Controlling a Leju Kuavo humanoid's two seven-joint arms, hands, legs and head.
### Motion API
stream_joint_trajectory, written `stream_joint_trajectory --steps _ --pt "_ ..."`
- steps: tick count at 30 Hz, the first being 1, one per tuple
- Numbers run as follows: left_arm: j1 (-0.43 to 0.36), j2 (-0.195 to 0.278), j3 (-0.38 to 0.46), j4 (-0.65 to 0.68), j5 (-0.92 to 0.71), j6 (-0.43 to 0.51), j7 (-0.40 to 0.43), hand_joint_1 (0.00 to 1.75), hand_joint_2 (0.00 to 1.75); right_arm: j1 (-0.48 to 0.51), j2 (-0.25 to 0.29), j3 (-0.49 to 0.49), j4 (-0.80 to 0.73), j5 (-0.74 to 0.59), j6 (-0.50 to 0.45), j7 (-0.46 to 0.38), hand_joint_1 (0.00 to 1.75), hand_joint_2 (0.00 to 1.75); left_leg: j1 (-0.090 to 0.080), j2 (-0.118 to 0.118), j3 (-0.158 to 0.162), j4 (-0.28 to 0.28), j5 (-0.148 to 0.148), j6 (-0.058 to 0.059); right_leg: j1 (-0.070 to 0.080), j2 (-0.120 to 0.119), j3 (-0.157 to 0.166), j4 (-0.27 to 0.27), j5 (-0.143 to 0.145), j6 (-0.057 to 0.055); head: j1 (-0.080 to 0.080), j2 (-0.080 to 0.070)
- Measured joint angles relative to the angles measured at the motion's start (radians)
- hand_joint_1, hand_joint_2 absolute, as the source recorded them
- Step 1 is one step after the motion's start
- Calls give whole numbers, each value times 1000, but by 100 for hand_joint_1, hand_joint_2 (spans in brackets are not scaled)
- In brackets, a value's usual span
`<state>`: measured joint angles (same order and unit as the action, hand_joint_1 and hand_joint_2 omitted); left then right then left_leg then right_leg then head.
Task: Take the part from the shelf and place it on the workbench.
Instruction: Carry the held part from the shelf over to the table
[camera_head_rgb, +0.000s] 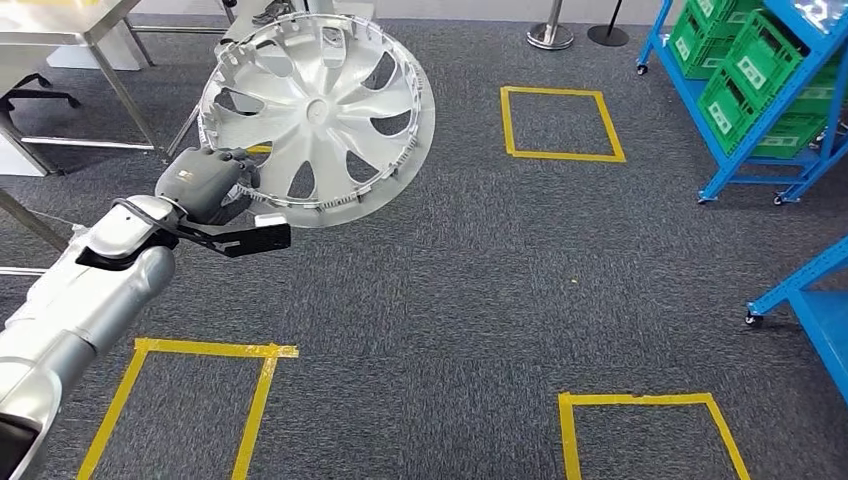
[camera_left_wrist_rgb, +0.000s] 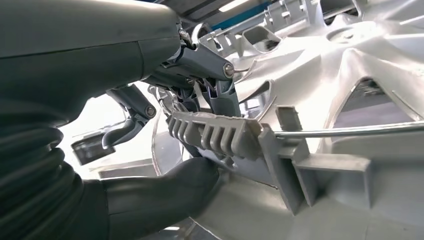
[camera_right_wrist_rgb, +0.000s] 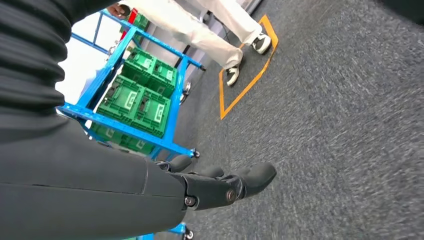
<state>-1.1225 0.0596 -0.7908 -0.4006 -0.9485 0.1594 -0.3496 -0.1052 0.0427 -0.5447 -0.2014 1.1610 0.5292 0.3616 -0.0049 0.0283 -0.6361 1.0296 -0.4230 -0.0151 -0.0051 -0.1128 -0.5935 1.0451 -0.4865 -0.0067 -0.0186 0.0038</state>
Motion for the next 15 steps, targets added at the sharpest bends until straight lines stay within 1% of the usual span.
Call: stream_joint_trajectory --steps 1,2,3,4,5,6,7,8,9,10,11,12,13,14,15 --pt "-1 1 0 0 0 0 1 175 175 -1 0 0 0 0 0 0 0 175 2 -10 3 -3 1 5 -2 12 -3 10 -9 5 0 0" --pt "-4 0 0 0 1 -1 3 175 175 -1 0 0 0 0 0 -1 0 175 4 -19 6 -6 2 10 -4 35 -16 41 -26 10 0 0" --pt "-5 -2 0 0 2 -2 5 175 175 0 0 0 0 1 0 -1 0 175 6 -29 7 -8 3 15 -6 64 -44 94 -51 13 1 0" --pt "-7 -3 0 1 4 -3 6 175 175 1 1 0 0 2 0 -2 0 175 6 -40 7 -7 2 19 -6 89 -80 162 -78 15 2 0" --pt "-8 -4 0 2 5 -4 8 175 175 3 1 0 0 3 0 -1 0 175 6 -52 7 -6 2 22 -6 102 -117 228 -99 16 2 0" --pt "-7 -6 0 2 6 -4 9 175 175 4 1 0 0 4 0 -1 0 175 6 -65 6 -4 1 22 -6 108 -143 270 -104 16 2 0" --pt "-7 -6 0 3 6 -5 8 175 175 4 1 0 0 5 0 0 0 175 7 -78 6 -1 0 22 -7 110 -152 273 -90 16 2 0" --pt "-6 -6 0 3 6 -5 6 175 175 3 1 0 0 6 0 0 0 175 8 -91 6 2 -1 21 -9 114 -142 237 -58 16 2 0" --pt "-6 -6 0 3 6 -5 4 175 175 2 1 0 0 6 0 0 0 175 9 -104 6 5 -3 18 -13 125 -116 174 -20 16 2 0" --pt "-7 -7 0 2 6 -5 3 175 175 1 1 0 0 5 0 1 0 175 10 -116 4 10 -6 13 -17 145 -88 109 7 17 2 0" --pt "-7 -7 0 2 6 -5 3 175 175 0 1 0 0 5 0 1 0 175 10 -127 0 15 -8 7 -20 162 -65 60 24 17 2 0" --pt "-8 -7 0 2 6 -5 4 175 175 0 1 0 0 4 0 2 0 175 10 -137 -4 17 -9 0 -22 173 -51 31 29 16 2 0" --pt "-8 -7 0 2 6 -5 4 175 175 0 1 0 0 4 0 3 0 175 11 -146 -7 17 -7 -6 -20 175 -47 24 24 12 1 0" --pt "-8 -5 0 3 6 -5 5 175 175 0 1 -1 0 4 0 4 0 175 13 -156 -9 15 -4 -13 -18 163 -46 22 26 5 1 0" --pt "-8 -3 0 3 6 -4 5 175 175 0 2 -1 0 4 0 4 0 175 14 -151 -13 14 -4 -19 -17 153 -44 19 29 -3 1 0"
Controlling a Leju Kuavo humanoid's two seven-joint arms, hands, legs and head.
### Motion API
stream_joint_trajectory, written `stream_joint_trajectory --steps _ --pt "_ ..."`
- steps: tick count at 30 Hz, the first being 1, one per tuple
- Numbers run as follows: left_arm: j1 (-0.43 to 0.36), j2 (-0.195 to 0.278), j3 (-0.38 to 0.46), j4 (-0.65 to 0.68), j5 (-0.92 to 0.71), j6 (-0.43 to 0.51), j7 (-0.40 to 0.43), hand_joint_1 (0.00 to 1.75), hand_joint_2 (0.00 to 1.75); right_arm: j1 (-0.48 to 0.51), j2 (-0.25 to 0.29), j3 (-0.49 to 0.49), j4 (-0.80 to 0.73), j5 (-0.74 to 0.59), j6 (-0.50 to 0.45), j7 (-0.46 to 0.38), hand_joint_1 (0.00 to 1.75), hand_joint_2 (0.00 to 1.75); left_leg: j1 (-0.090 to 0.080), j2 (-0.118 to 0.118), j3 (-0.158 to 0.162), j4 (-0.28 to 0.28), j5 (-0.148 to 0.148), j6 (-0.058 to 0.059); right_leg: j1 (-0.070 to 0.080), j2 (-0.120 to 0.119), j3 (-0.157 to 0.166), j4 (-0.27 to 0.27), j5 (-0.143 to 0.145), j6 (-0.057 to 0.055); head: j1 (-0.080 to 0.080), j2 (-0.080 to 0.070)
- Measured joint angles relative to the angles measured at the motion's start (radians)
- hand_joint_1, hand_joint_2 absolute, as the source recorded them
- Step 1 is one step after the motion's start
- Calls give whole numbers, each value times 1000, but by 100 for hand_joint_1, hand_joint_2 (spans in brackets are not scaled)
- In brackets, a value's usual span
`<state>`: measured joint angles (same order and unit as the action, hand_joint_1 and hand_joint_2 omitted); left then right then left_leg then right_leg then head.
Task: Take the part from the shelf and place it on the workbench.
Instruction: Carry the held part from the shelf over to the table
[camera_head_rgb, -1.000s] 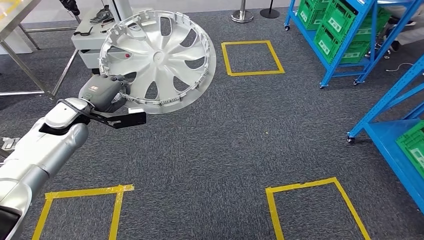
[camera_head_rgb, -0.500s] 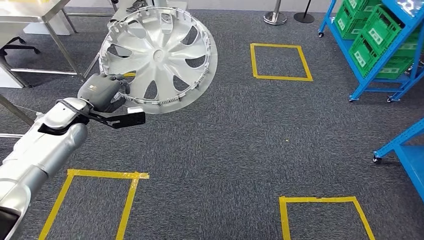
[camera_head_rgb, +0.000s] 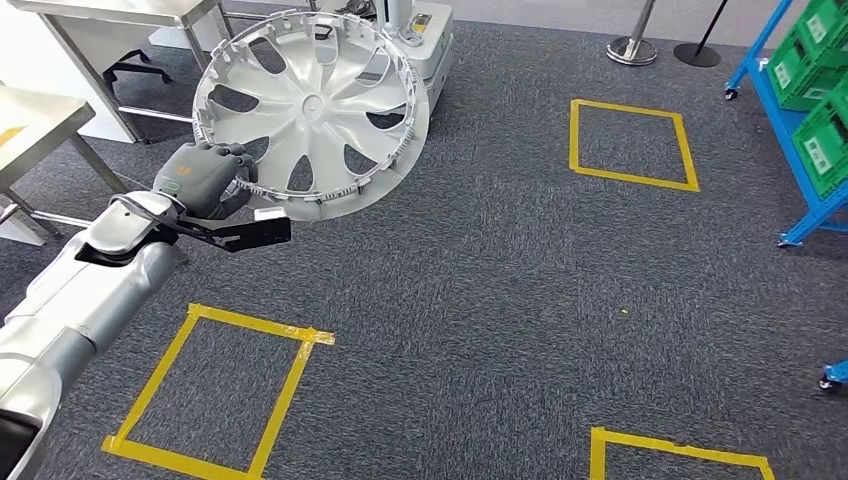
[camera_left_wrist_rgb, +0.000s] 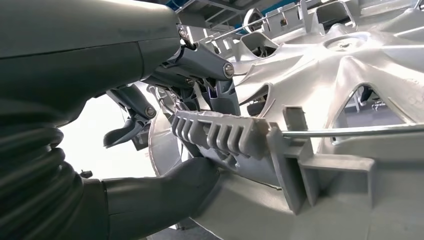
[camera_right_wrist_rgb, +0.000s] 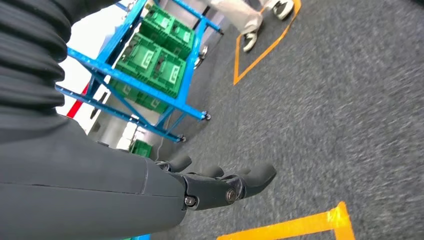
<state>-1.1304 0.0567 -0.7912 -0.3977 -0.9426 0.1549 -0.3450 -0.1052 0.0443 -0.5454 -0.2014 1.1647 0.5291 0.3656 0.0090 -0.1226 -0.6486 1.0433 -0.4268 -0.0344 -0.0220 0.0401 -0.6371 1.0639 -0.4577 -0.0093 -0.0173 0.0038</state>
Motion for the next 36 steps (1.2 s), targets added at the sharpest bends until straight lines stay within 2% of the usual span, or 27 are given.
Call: stream_joint_trajectory --steps 2,3,4,5,6,7,8,9,10,12,13,15,17,19,20,21,22,23,24,26,28,29,30,32,34,35,36 --pt "0 5 0 0 0 0 -2 175 175 -1 0 0 0 0 0 0 0 175 -2 47 -19 32 -21 -8 0 -20 5 -10 5 -16 -4 0" --pt "1 4 0 0 0 0 -2 175 175 0 1 0 0 0 0 0 0 175 -3 80 -41 78 -47 -10 2 -30 7 -13 6 -21 -6 0" --pt "1 2 0 0 0 0 -2 175 175 1 0 0 0 -1 0 0 0 175 -4 101 -69 139 -77 -12 3 -40 8 -14 5 -24 -8 0" --pt "1 0 0 0 0 0 -2 175 175 2 0 0 0 -1 0 0 0 175 -4 111 -100 204 -103 -14 5 -51 8 -13 4 -27 -8 0" --pt "2 -1 0 1 0 0 -2 175 175 2 0 0 0 -1 0 0 0 175 -3 115 -121 250 -115 -15 5 -62 9 -13 3 -28 -8 0" --pt "3 -1 0 1 0 0 -1 175 175 2 0 -1 0 -2 0 -1 0 175 -3 116 -125 261 -109 -14 6 -72 9 -13 1 -28 -8 0" --pt "3 -1 0 2 0 0 1 175 175 2 0 -1 0 -2 0 -2 0 175 -4 119 -110 233 -87 -12 6 -82 11 -13 0 -28 -8 0" --pt "3 -1 0 2 0 0 2 175 175 2 0 -1 0 -2 0 -3 0 175 -5 129 -78 174 -54 -8 7 -91 14 -12 -2 -27 -8 0" --pt "2 -1 0 3 0 -1 4 175 175 2 0 -1 0 -2 0 -3 0 175 -9 150 -41 104 -28 -3 8 -100 17 -12 -4 -25 -8 0" --pt "-2 -4 0 2 1 0 8 175 175 1 0 -2 0 -2 0 -3 0 175 -21 183 9 8 -2 11 13 -119 21 -11 -9 -17 -8 0" --pt "-3 -4 0 2 2 0 9 175 175 1 0 -4 0 -2 0 -3 0 175 -25 186 16 -6 -3 17 15 -130 23 -12 -10 -13 -8 0" --pt "-4 -2 0 2 6 1 10 175 175 0 -1 -6 0 -1 0 -1 0 175 -23 163 18 -14 1 27 16 -146 26 -13 -14 -3 -7 0" --pt "-5 -1 0 1 8 2 10 175 175 -3 -1 -7 0 1 0 1 0 175 -15 143 23 -22 7 38 13 -117 13 22 -39 8 -7 0" --pt "-5 -4 0 2 9 2 13 175 175 -2 -2 -8 0 2 0 1 0 175 -10 123 25 -26 9 46 9 -67 -38 133 -94 16 -5 0" --pt "-5 -5 0 2 9 2 14 175 175 0 -3 -8 0 2 0 2 0 175 -9 111 24 -25 9 48 8 -54 -71 198 -118 19 -4 0" --pt "-4 -6 0 3 9 2 15 175 175 2 -4 -8 0 3 0 2 0 175 -9 97 24 -24 9 48 7 -49 -96 243 -127 22 -4 0" --pt "-3 -6 0 4 9 2 15 175 175 3 -4 -8 0 4 0 3 0 175 -8 83 23 -23 9 48 6 -47 -105 254 -118 23 -4 0" --pt "-2 -6 0 5 9 2 13 175 175 3 -5 -8 0 4 0 3 0 175 -7 69 23 -20 8 47 5 -45 -95 224 -91 23 -4 0" --pt "-2 -6 0 5 9 2 11 175 175 3 -5 -8 0 5 0 3 0 175 -5 57 23 -17 7 44 3 -39 -70 168 -55 23 -4 0" --pt "-2 -6 0 6 9 2 8 175 175 1 -5 -8 0 5 0 4 0 175 -5 34 18 -7 2 33 -1 -6 -12 45 -10 22 -4 0" --pt "-2 -6 0 6 10 1 8 175 175 1 -5 -8 0 6 0 9 0 175 -4 12 11 -3 3 18 -1 10 14 -4 -6 17 -4 0" --pt "-2 -4 0 6 11 1 8 175 175 1 -5 -8 0 7 0 11 0 175 -2 3 9 -5 5 11 0 2 15 -6 -6 12 -4 0" --pt "0 -1 0 6 11 1 8 175 175 1 -5 -8 0 8 0 13 0 175 0 2 5 -6 5 4 0 -8 17 -9 -4 5 -4 0" --pt "3 4 0 6 13 2 6 175 175 2 -4 -9 0 6 0 13 0 175 -1 43 -14 29 -17 -5 -1 -26 20 -17 0 -9 -8 0" --pt "8 0 0 5 15 6 2 175 175 8 -4 -13 0 1 0 12 0 175 -3 98 -66 137 -73 -11 -1 -46 22 -21 0 -17 -13 0" --pt "13 -6 0 5 15 8 0 175 175 11 -4 -16 0 -2 0 12 0 175 -3 110 -96 201 -99 -13 0 -57 22 -21 -1 -19 -13 0" --pt "18 -12 0 6 13 11 -1 175 175 15 -3 -19 0 -6 0 12 0 175 -2 115 -117 245 -111 -14 0 -68 23 -21 -3 -20 -13 0"
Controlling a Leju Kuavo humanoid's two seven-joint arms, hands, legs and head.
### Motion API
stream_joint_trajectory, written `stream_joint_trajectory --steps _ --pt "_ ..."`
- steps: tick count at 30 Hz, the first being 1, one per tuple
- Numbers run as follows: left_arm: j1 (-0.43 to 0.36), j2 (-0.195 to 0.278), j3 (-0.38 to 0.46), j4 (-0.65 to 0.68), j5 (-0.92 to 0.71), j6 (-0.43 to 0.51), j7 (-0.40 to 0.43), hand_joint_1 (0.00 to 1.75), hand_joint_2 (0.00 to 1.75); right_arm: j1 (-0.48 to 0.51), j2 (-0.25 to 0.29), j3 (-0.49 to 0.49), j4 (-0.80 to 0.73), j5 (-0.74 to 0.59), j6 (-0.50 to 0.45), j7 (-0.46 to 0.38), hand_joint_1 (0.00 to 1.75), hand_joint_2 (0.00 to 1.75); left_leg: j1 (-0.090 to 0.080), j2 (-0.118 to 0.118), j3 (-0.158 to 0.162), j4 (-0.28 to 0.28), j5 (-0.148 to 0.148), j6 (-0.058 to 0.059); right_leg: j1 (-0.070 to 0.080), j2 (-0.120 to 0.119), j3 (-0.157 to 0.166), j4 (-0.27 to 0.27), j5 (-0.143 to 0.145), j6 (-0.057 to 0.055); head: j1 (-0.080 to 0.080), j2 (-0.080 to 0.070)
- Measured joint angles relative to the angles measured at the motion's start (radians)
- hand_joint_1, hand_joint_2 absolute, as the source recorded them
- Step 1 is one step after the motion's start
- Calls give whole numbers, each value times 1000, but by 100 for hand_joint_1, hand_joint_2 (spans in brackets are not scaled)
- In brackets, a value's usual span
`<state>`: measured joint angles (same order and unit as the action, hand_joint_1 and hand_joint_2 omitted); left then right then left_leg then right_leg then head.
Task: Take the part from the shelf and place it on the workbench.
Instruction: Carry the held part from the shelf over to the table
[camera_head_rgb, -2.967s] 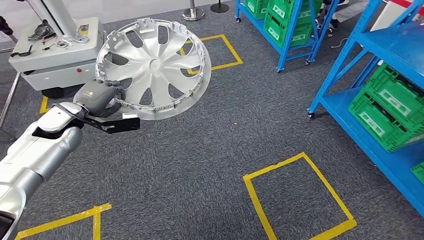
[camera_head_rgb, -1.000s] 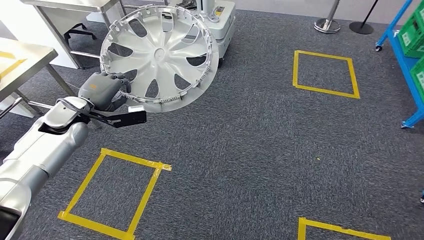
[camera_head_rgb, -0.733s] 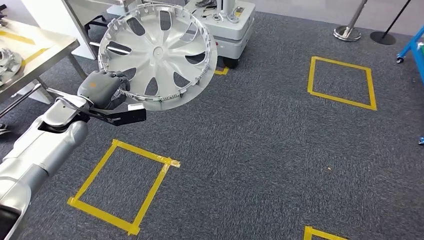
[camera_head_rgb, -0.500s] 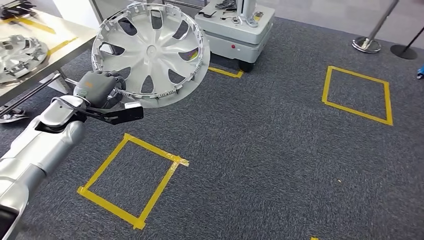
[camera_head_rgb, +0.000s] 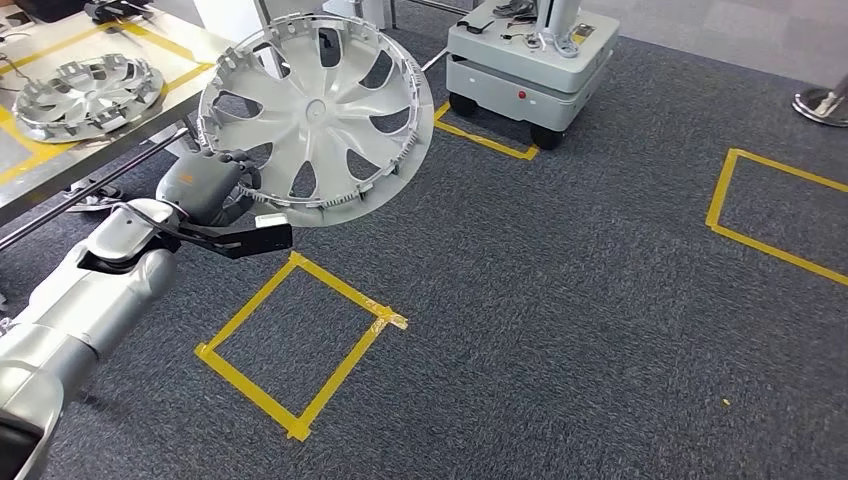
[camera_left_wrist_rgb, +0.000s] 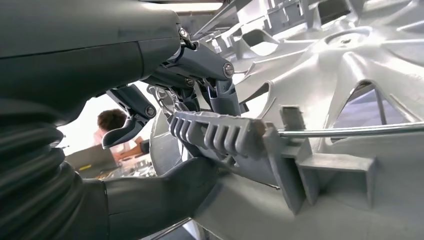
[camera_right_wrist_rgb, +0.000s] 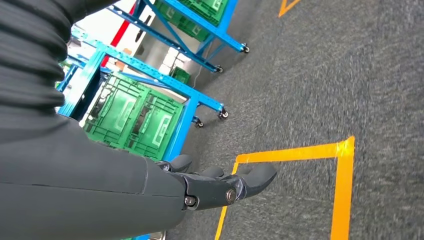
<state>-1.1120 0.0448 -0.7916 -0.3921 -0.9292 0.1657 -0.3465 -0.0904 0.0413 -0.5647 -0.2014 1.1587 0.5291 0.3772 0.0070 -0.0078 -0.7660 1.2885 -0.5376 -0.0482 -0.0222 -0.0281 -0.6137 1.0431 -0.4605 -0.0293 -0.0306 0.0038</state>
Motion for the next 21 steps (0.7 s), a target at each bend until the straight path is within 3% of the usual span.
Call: stream_joint_trajectory --steps 1,2,3,5,7,9,11,13,14,15,16,17,19,21 --pt "6 -5 0 1 -2 1 0 175 175 2 1 -2 0 -3 0 0 0 175 0 3 -5 11 6 0 0 -11 2 0 -2 0 0 0" --pt "10 -11 0 2 -3 2 -1 175 175 4 3 -4 0 -6 0 0 0 175 0 7 9 -16 30 2 0 -21 4 1 -4 1 0 0" --pt "12 -15 0 2 -4 2 0 175 175 4 5 -5 0 -7 0 0 0 175 -1 19 42 -78 65 5 0 -30 8 1 -7 4 0 0" --pt "10 -25 0 2 -5 2 2 175 175 3 8 -7 0 -8 0 0 0 175 -11 59 106 -201 108 16 5 -47 13 3 -14 12 0 0" --pt "9 -32 0 3 -4 2 2 175 175 4 8 -10 0 -8 0 0 0 175 -19 74 127 -248 110 30 12 -66 17 4 -18 20 0 0" --pt "9 -36 0 3 -4 3 2 175 175 3 8 -14 0 -8 0 1 0 175 -16 52 128 -253 114 43 12 -77 21 4 -23 30 1 0" --pt "8 -40 0 3 -5 3 4 175 175 2 8 -15 0 -8 0 1 0 175 -9 30 132 -258 117 55 8 -38 6 46 -52 40 2 0" --pt "9 -49 0 4 -5 3 12 175 175 5 9 -18 0 -8 0 1 0 175 -5 8 132 -259 118 64 5 11 -51 162 -106 46 4 0" --pt "11 -53 0 5 -4 3 16 175 175 7 9 -19 0 -7 0 2 0 175 -5 -6 131 -259 118 66 5 19 -86 226 -127 48 5 0" --pt "13 -56 0 6 -4 3 19 175 175 8 8 -20 0 -5 0 2 0 175 -6 -20 131 -257 118 66 5 21 -111 267 -133 49 5 0" --pt "16 -57 0 7 -5 3 19 175 175 9 7 -21 0 -4 0 1 0 175 -6 -34 131 -256 118 66 5 23 -121 276 -122 48 5 0" --pt "17 -57 0 8 -5 4 19 175 175 9 6 -21 0 -2 0 0 0 175 -5 -48 131 -254 117 66 4 25 -111 244 -92 47 5 0" --pt "18 -57 0 8 -5 9 22 175 175 8 1 -21 0 2 0 -6 0 175 -5 -72 129 -248 116 61 2 51 -56 112 -23 42 5 0" --pt "16 -53 0 8 -4 16 32 175 175 6 -3 -21 0 6 -1 -11 0 175 -5 -93 123 -244 116 49 0 79 -15 22 2 40 5 0"
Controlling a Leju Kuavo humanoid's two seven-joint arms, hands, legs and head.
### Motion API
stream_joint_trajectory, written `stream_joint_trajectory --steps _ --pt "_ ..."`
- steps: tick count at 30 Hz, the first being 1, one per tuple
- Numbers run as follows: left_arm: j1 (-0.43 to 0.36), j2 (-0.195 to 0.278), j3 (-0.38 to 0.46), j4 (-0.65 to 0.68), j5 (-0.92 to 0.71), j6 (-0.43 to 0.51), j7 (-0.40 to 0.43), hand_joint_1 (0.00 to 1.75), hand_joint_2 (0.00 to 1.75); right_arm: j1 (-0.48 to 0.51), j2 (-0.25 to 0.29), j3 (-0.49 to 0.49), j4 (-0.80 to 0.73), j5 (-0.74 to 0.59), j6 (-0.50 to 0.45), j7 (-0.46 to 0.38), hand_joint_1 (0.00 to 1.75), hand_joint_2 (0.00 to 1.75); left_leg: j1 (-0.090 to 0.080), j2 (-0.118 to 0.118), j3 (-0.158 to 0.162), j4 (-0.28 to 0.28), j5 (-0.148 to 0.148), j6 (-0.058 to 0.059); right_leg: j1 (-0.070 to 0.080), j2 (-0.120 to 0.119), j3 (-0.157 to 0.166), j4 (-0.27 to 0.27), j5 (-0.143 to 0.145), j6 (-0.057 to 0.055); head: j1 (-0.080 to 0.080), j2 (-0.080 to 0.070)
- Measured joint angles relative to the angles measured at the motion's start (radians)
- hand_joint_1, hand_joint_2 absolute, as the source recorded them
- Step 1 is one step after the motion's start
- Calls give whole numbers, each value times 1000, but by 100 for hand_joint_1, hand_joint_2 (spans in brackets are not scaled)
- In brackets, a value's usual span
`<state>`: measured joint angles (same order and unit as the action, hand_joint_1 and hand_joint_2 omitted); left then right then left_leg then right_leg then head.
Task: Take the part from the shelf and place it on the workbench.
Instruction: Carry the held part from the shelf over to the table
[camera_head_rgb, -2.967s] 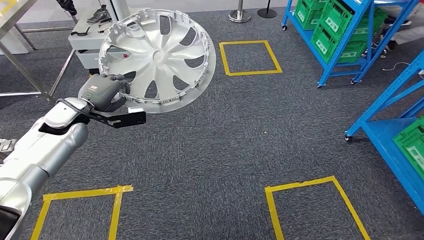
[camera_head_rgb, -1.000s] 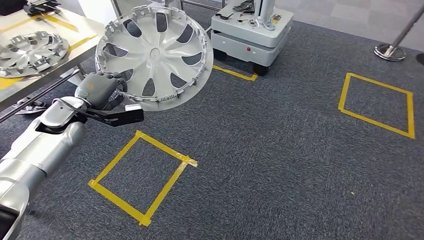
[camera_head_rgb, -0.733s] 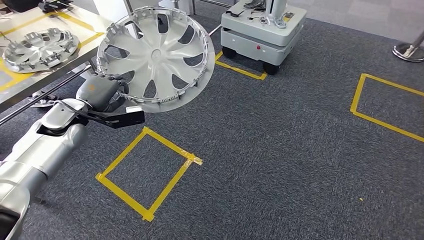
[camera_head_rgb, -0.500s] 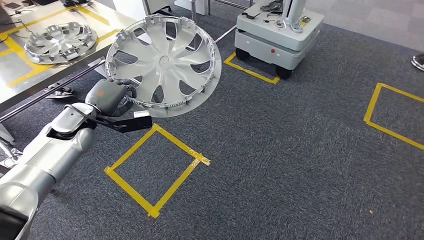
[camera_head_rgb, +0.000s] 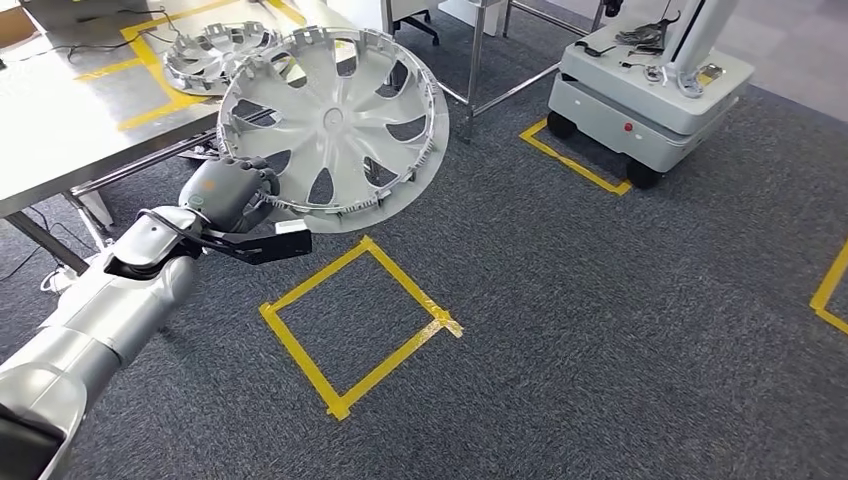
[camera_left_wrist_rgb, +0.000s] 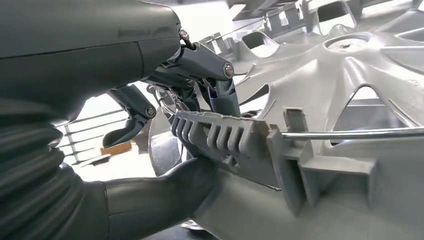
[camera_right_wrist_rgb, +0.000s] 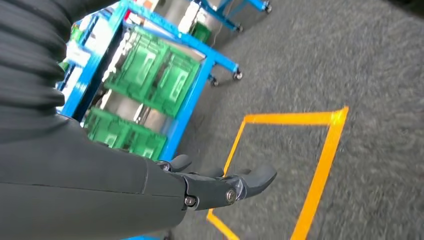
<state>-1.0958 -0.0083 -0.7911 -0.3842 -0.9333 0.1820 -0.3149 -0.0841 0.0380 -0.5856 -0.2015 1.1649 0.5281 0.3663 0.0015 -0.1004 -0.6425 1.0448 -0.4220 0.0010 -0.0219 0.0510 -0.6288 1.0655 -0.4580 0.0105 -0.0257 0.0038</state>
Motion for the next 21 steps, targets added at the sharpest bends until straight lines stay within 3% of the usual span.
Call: stream_joint_trajectory --steps 1,3,5,7,9,10,11,14,16,18,19,21 --pt "-1 5 0 0 0 2 4 175 175 -1 -1 0 0 3 -1 -1 0 175 1 -9 -3 -1 2 -7 2 4 5 -8 -4 -2 0 0" --pt "-4 21 2 0 0 5 8 175 175 -4 0 0 0 6 -2 0 0 175 4 -16 -8 -4 6 -22 2 -14 8 -14 1 -12 0 0" --pt "-8 36 2 0 -2 4 7 175 175 -7 1 0 0 7 -2 0 0 175 2 24 -26 30 -18 -32 -1 -32 12 -22 6 -27 -5 0" --pt "-13 43 2 0 -5 2 6 175 175 -8 2 0 0 8 -2 1 0 175 1 73 -75 134 -74 -39 0 -53 13 -25 7 -36 -11 0" --pt "-13 47 2 0 -9 -1 6 175 175 -8 3 0 0 10 -2 2 0 175 4 89 -127 246 -113 -44 1 -76 13 -24 5 -39 -11 0" --pt "-13 49 2 0 -11 -2 6 175 175 -9 4 0 0 12 -2 2 0 175 6 93 -134 263 -109 -46 1 -87 14 -24 4 -39 -11 0" --pt "-13 52 2 0 -14 -3 6 175 175 -10 6 0 0 12 -2 2 0 175 7 97 -119 237 -86 -46 1 -98 15 -23 2 -38 -11 0" --pt "-20 55 3 -2 -19 -5 9 175 175 -14 10 0 0 15 -2 4 0 175 0 141 -19 46 -10 -34 6 -126 20 -21 -4 -27 -11 0" --pt "-25 55 3 -4 -20 -5 12 175 175 -16 10 0 0 16 -2 5 0 175 -8 154 6 -5 -5 -21 11 -145 23 -21 -7 -17 -9 0" --pt "-25 59 3 -5 -20 -5 12 175 175 -20 10 0 0 17 -2 5 0 175 -7 133 7 -10 -2 -9 11 -158 27 -22 -10 -7 -7 0" --pt "-25 62 4 -6 -20 -5 13 175 175 -22 10 0 0 17 -2 4 0 175 -4 122 9 -14 1 -3 9 -148 24 -12 -19 -1 -7 0" --pt "-25 61 4 -7 -20 -5 15 175 175 -23 10 0 0 18 -2 3 0 175 3 104 11 -20 6 8 5 -101 -9 60 -61 9 -5 0"
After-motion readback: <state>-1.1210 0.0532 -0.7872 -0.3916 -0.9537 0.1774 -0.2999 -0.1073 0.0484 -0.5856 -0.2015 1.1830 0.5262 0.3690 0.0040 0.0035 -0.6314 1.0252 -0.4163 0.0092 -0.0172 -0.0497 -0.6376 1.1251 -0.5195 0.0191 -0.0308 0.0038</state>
